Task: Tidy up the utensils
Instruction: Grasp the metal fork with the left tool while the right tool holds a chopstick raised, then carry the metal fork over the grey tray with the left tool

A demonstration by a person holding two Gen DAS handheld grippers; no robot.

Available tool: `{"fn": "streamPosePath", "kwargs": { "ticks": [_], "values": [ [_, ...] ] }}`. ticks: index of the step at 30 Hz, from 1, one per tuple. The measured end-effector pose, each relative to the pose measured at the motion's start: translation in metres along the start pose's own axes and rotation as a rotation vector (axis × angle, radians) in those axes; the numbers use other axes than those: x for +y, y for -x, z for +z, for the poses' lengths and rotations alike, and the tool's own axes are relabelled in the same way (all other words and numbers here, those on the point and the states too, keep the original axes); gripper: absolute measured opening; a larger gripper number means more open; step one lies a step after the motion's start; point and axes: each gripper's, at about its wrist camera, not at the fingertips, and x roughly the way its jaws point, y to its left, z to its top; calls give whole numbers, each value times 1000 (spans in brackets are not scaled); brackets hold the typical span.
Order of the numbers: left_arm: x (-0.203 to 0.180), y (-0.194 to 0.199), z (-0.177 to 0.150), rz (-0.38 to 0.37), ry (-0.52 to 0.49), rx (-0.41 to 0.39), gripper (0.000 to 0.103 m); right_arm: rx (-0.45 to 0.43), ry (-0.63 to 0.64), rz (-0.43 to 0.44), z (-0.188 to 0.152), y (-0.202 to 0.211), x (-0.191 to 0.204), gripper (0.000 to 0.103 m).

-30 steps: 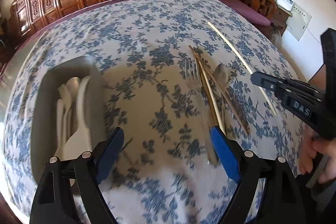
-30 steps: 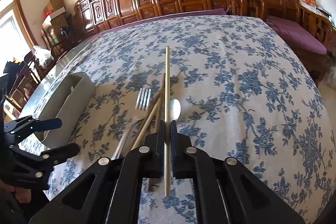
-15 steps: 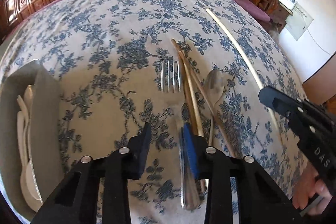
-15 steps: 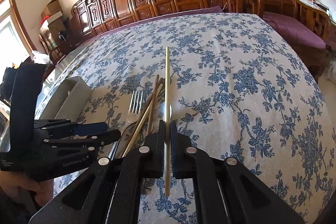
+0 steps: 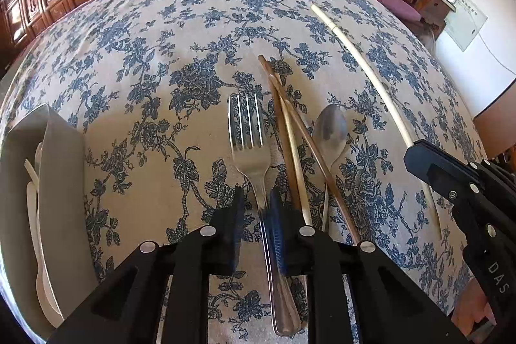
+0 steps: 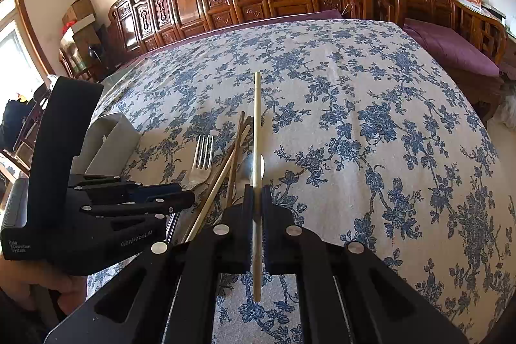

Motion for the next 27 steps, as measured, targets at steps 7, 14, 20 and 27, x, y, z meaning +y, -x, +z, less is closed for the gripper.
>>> {"fn": "streamPosePath", "kwargs": {
  "ticks": [7,14,20,27],
  "values": [
    [-6,-2,1,39,-38,3,14,2,12,0,0,-1,4,7],
    [-4,-2,2,29,-36,3,8,-2,10,2,1,-1,4,7],
    [-1,11,-11,27,-58,-25,6,-8,16,9,3,0,8,7],
    [4,37,-22,32,-81,-67,6,-2,49,8,3,-2,18,6]
  ]
}}
